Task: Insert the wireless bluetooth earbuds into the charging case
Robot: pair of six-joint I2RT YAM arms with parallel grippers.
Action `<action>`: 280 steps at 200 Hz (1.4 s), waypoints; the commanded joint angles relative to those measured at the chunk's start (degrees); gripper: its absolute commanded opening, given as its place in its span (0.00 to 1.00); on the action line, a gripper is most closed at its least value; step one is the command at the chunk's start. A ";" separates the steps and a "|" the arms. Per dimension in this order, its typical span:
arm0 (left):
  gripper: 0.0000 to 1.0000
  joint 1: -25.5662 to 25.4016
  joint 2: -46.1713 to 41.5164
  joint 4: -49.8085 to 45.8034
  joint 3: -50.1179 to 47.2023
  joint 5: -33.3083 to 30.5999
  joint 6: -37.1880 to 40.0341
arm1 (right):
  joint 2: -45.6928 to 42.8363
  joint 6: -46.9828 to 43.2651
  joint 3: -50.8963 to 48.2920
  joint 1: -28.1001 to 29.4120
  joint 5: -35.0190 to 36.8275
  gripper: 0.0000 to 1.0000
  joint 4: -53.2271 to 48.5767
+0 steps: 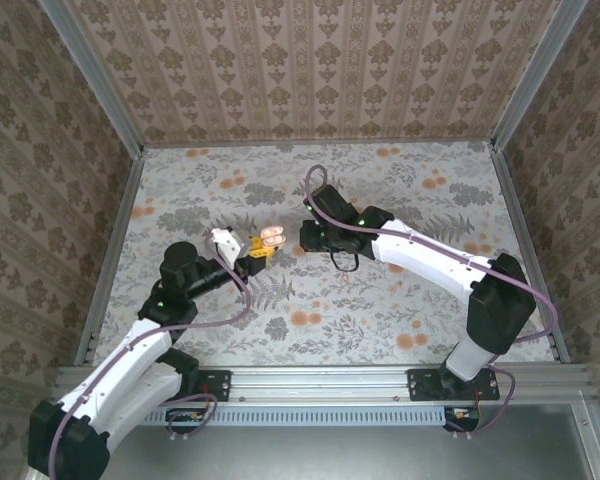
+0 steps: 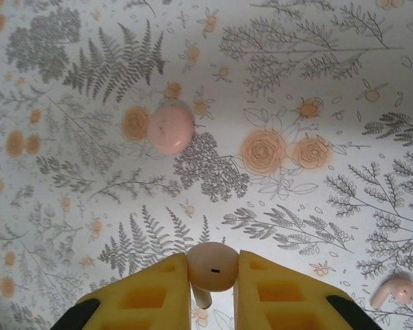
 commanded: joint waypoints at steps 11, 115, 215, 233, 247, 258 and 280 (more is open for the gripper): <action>0.00 -0.08 0.68 3.95 0.94 0.38 -1.79 | -4.17 1.07 -1.02 1.03 1.51 0.19 2.44; 0.00 -0.26 5.76 11.13 0.58 0.42 -5.54 | -16.26 0.14 -6.34 3.95 3.30 0.18 15.13; 0.00 -1.17 6.22 12.35 0.89 -0.24 -6.94 | -14.08 -3.00 -6.31 9.17 1.67 0.18 26.89; 0.00 -1.34 5.85 12.45 0.82 -0.69 -7.20 | -12.00 -2.68 -6.20 9.58 1.68 0.18 27.50; 0.00 -1.43 5.53 12.75 0.62 -1.24 -7.54 | -11.47 -2.46 -6.21 9.98 2.03 0.18 27.58; 0.00 -1.43 5.33 12.92 0.55 -1.58 -7.67 | -10.95 -2.37 -6.30 10.09 2.14 0.18 27.52; 0.00 -1.54 4.83 13.27 0.36 -2.20 -8.17 | -10.11 -1.76 -6.65 10.26 2.16 0.18 28.09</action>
